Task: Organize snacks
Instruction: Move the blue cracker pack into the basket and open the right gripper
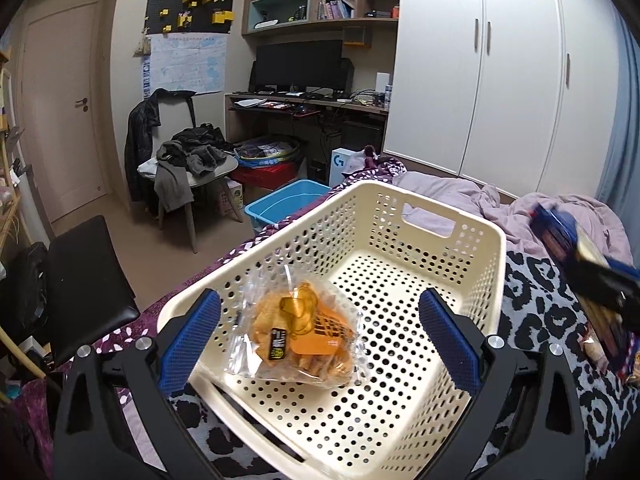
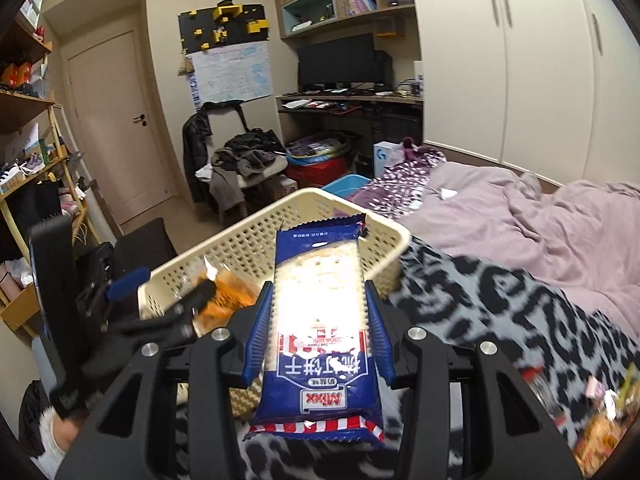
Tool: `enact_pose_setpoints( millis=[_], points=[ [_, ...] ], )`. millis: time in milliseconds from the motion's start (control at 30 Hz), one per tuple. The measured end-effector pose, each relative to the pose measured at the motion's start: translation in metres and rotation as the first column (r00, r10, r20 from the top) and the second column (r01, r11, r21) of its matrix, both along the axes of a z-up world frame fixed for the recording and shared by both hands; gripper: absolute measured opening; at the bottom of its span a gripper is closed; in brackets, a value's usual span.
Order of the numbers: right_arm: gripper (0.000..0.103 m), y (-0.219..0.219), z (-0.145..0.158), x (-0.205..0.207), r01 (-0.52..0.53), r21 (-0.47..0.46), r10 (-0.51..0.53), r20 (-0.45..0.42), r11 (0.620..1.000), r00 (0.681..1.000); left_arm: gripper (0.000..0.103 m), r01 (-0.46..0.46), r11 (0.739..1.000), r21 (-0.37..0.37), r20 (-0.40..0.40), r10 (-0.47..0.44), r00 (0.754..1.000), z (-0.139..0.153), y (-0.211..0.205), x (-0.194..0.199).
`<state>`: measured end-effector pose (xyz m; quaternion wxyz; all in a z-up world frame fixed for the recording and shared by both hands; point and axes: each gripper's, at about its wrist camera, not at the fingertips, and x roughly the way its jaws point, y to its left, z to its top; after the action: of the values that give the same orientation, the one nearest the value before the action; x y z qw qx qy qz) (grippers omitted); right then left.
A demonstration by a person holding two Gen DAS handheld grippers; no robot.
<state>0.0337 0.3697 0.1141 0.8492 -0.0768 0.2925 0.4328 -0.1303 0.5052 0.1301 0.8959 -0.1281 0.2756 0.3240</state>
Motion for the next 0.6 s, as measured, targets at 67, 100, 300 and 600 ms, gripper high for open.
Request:
enact_pose_setpoints(
  millis=[67,100,300,600],
  points=[
    [0.044,0.013,0.0,0.003,-0.014,0.002,0.014,-0.008,1.0,1.0,0.101,-0.009,1.0,-0.004,0.001,0.009,1.0,-0.001,0.003,-0.003],
    [0.044,0.017,0.0,0.003,-0.019,0.003,0.019,-0.01,1.0,1.0,0.101,-0.013,1.0,-0.005,0.002,0.013,1.0,-0.001,0.005,-0.004],
    [0.044,0.042,-0.007,0.013,-0.034,0.001,0.034,-0.026,0.999,0.999,0.101,-0.035,0.999,-0.003,-0.006,0.035,0.999,-0.003,0.008,-0.007],
    [0.062,0.06,-0.016,0.023,-0.053,0.01,0.053,-0.047,0.999,0.997,0.101,-0.049,0.999,-0.002,-0.03,0.049,0.998,-0.008,0.008,-0.004]
  ],
)
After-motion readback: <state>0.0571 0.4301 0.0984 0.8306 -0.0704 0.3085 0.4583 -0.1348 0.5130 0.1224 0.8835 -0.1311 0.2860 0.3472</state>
